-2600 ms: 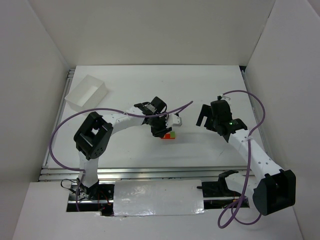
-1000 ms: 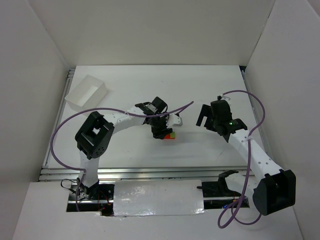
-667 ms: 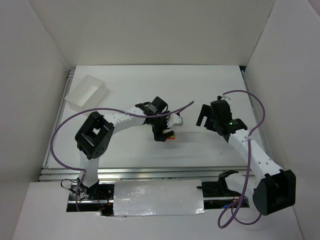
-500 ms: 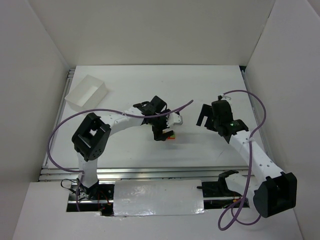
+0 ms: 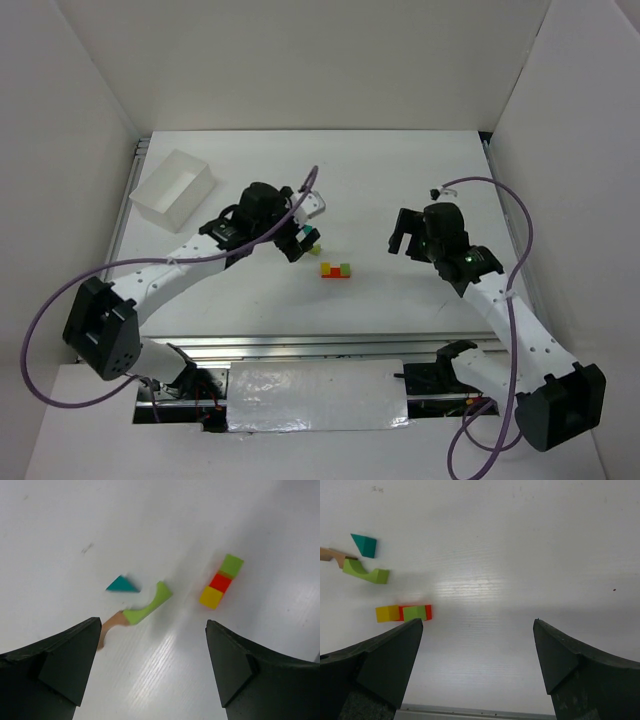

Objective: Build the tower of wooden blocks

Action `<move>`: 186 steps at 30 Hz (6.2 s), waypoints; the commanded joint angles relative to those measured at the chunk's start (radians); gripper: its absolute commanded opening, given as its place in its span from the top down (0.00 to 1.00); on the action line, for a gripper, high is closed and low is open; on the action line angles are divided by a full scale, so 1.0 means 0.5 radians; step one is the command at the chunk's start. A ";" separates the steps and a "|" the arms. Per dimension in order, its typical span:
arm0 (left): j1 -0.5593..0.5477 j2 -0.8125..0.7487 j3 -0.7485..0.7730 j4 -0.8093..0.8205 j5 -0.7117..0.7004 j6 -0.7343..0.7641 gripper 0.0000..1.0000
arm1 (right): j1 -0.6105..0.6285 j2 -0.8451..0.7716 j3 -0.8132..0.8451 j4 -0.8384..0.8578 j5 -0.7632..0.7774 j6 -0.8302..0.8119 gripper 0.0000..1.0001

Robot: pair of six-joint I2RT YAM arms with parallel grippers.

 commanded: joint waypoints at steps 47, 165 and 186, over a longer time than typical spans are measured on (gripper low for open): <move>1.305 -0.799 -0.829 0.164 -0.248 -1.694 0.01 | 1.014 2.483 1.817 0.010 -0.042 -1.133 0.65; 1.265 -1.216 -1.096 0.185 -0.297 -1.936 0.01 | 1.548 2.327 1.713 -0.070 -0.558 -0.919 0.24; 1.262 -1.293 -1.123 0.179 -0.374 -1.899 0.01 | 1.422 1.846 1.544 -0.042 -0.319 -1.292 0.97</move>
